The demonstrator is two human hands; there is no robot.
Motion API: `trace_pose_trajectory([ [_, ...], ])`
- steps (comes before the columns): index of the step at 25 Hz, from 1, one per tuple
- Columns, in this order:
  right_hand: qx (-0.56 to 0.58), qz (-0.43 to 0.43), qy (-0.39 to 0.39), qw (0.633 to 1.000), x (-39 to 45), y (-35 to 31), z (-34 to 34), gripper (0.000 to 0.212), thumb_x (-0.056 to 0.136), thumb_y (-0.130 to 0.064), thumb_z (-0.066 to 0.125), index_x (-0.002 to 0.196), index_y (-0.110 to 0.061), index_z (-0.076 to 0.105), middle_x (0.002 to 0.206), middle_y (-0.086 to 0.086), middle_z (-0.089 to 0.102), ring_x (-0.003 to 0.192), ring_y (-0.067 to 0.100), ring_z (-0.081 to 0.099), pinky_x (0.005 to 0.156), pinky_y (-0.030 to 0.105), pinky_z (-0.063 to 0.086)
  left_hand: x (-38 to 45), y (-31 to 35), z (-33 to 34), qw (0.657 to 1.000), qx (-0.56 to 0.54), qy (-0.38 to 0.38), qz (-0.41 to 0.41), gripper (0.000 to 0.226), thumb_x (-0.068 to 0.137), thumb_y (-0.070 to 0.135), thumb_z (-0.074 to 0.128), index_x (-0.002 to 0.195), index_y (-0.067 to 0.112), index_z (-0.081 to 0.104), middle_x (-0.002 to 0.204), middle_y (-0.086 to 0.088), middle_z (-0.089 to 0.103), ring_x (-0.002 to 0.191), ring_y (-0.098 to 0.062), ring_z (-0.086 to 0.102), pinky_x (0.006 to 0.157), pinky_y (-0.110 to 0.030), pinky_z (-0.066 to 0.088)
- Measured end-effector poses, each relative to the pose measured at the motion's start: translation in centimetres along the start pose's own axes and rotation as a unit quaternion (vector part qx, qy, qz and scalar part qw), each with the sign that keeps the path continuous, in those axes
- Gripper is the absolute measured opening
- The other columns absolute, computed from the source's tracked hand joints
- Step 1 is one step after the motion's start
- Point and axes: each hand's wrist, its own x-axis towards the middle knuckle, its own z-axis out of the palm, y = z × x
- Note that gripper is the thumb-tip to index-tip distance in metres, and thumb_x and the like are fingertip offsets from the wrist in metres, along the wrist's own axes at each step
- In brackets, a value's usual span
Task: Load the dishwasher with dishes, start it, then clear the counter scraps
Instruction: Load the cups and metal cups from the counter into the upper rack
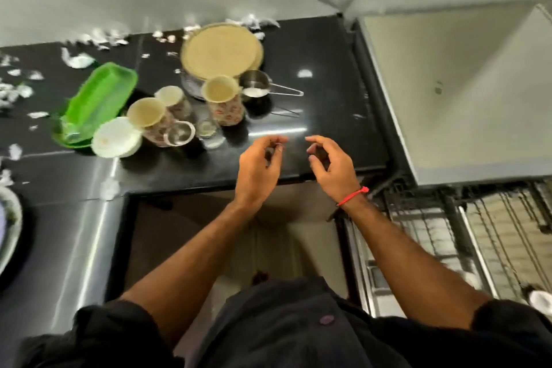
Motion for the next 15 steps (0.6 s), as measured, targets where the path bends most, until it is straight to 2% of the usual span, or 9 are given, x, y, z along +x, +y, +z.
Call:
trace_pose_trajectory([
  [1,0.013,0.008,-0.02,1.0,0.8,-0.9,1.5,0.04,0.087,0.001,0.06,0.122,-0.017,0.062,0.101,0.005,0.064,0.089,0.017,0.064,0.082,0.029,0.053,0.3,-1.0,-1.8,0.999,0.034,0.039,0.013,0.017,0.095,0.013,0.065,0.112,0.015,0.069,0.102,0.003,0.067,0.087,-0.012,0.063,0.081,-0.037,0.055],
  [3,0.031,0.009,-0.058,0.998,2.2,-3.1,5.5,0.039,0.087,-0.004,0.06,0.123,-0.02,0.061,0.103,0.003,0.063,0.089,0.02,0.064,0.08,0.029,0.054,0.7,-3.5,-6.2,0.985,0.135,0.107,0.009,0.027,0.092,0.018,0.066,0.119,0.018,0.065,0.117,-0.002,0.059,0.107,-0.022,0.056,0.096,-0.039,0.049],
  [5,0.032,0.005,-0.074,0.997,3.3,-4.5,8.0,0.038,0.088,-0.005,0.061,0.122,-0.02,0.062,0.103,0.002,0.063,0.085,0.02,0.063,0.074,0.023,0.052,1.4,-5.8,-9.4,0.963,0.223,0.137,-0.066,0.04,0.089,0.028,0.068,0.128,0.025,0.059,0.132,-0.003,0.049,0.118,-0.028,0.046,0.102,-0.042,0.039],
  [7,0.025,0.001,-0.08,0.996,3.8,-5.4,9.4,0.037,0.088,-0.004,0.061,0.121,-0.02,0.063,0.102,0.001,0.063,0.082,0.015,0.061,0.069,0.017,0.048,2.1,-8.0,-11.5,0.948,0.263,0.106,-0.145,0.047,0.089,0.036,0.069,0.132,0.028,0.055,0.143,-0.002,0.041,0.121,-0.031,0.041,0.104,-0.047,0.037],
  [10,0.014,0.002,-0.085,0.996,4.2,-5.9,10.4,0.035,0.089,-0.004,0.061,0.121,-0.018,0.064,0.102,0.0,0.063,0.079,0.007,0.058,0.071,0.012,0.046,2.7,-10.4,-12.8,0.935,0.312,0.046,-0.16,0.034,0.09,0.041,0.069,0.122,0.029,0.064,0.148,-0.003,0.035,0.119,-0.034,0.042,0.101,-0.052,0.043],
  [12,0.013,0.011,-0.08,0.997,4.3,-6.0,10.4,0.034,0.09,-0.004,0.061,0.121,-0.017,0.064,0.101,0.0,0.064,0.082,0.008,0.06,0.071,0.015,0.048,2.9,-11.0,-13.0,0.938,0.309,0.037,-0.15,0.027,0.091,0.038,0.07,0.114,0.024,0.069,0.146,-0.007,0.036,0.116,-0.034,0.043,0.096,-0.049,0.045],
  [15,0.024,0.019,-0.081,0.996,4.0,-6.2,10.0,0.038,0.09,-0.004,0.061,0.124,-0.021,0.062,0.104,-0.001,0.064,0.088,0.012,0.062,0.073,0.027,0.054,2.7,-10.6,-12.9,0.959,0.236,0.057,-0.149,0.024,0.092,0.035,0.07,0.111,0.021,0.07,0.141,-0.008,0.038,0.118,-0.032,0.041,0.102,-0.047,0.042],
])
